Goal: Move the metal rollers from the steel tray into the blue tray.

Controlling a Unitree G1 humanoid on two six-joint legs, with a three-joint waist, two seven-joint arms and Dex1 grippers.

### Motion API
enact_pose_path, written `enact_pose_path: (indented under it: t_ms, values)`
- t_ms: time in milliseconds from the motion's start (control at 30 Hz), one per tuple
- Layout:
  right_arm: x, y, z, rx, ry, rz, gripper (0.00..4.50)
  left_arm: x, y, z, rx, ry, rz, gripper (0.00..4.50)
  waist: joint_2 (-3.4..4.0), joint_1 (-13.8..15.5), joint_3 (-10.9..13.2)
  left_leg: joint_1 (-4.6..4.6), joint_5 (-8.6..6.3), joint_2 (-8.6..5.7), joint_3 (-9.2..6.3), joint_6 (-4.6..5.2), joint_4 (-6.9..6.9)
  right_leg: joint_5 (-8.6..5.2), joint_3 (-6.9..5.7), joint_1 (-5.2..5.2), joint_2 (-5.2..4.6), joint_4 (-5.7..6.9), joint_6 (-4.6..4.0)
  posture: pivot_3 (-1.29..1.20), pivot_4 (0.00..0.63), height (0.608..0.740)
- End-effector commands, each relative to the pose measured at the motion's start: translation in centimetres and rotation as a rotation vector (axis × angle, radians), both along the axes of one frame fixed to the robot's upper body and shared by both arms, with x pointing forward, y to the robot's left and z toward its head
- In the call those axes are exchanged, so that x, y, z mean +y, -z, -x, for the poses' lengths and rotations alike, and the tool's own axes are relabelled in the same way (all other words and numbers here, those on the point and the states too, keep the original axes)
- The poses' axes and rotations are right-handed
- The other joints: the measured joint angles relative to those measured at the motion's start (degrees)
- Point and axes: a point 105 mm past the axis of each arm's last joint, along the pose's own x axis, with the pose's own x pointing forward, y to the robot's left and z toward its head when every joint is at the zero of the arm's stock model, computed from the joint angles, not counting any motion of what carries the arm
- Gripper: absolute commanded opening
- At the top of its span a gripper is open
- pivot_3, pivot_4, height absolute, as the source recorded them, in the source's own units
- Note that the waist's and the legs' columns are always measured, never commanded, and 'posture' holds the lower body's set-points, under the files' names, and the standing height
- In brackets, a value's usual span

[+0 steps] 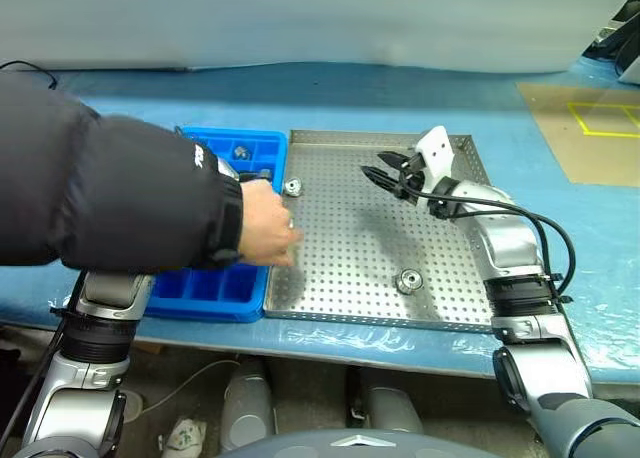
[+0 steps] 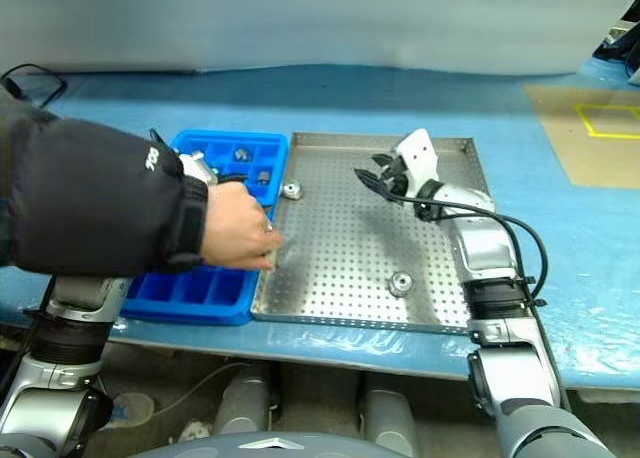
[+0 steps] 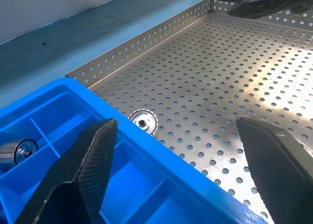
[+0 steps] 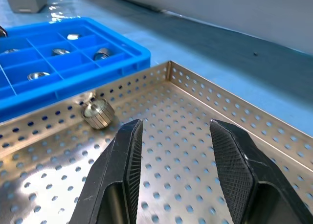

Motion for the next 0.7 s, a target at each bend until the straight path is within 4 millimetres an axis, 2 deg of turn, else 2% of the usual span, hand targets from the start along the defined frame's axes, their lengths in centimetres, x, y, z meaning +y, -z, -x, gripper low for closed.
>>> enact_pose_path:
  t_ms: [33,200,400,500,600,700]
  values:
    - [-0.6,-1.1,1.2,-0.028,-0.018,-0.002,2.21,0.0,-0.9,0.0,-0.045,0.009,-0.004,4.08,0.0,0.0,0.0,0.0,0.0,0.0,0.0,0.0,-0.01,0.0,0.0,0.0,0.0,-0.02,0.0,-0.05,0.15,0.74]
    - [-0.6,-0.2,2.5,0.01,-0.038,0.025,2.21,-0.5,-0.4,0.1,-0.035,0.022,0.001,4.08,0.0,-0.03,0.0,0.03,0.0,0.0,0.0,0.01,0.0,0.0,0.01,0.03,0.0,-0.02,0.01,-0.06,0.15,0.74]
    - [0.4,-0.4,3.6,0.032,-0.098,0.014,2.21,-0.5,-0.1,-0.1,-0.031,0.026,0.007,4.08,0.0,-0.04,0.0,0.07,0.0,0.0,0.0,0.01,0.03,0.0,0.02,0.07,0.0,0.0,0.01,-0.07,0.15,0.74]
    - [1.8,-0.9,4.3,0.043,-0.173,-0.01,2.21,0.1,0.0,-0.5,-0.039,0.009,0.012,4.08,0.0,-0.05,0.0,0.08,0.0,0.0,0.0,0.01,0.02,0.0,0.02,0.08,0.0,0.0,0.01,-0.07,0.15,0.74]
    - [4.2,-1.3,3.4,0.017,-0.217,-0.003,2.21,0.6,-0.2,-1.4,-0.064,-0.027,0.013,4.08,0.0,-0.39,0.0,0.09,0.0,0.01,0.0,0.01,0.04,0.0,0.02,0.08,0.01,0.02,0.01,-0.06,0.15,0.74]
    - [5.0,-1.4,3.0,0.014,-0.255,0.009,2.21,0.8,-0.7,-1.8,-0.085,-0.042,0.013,4.08,0.0,-0.16,0.0,0.1,0.01,0.02,-0.01,0.0,0.06,0.0,0.0,0.08,0.0,0.08,0.01,-0.05,0.15,0.74]
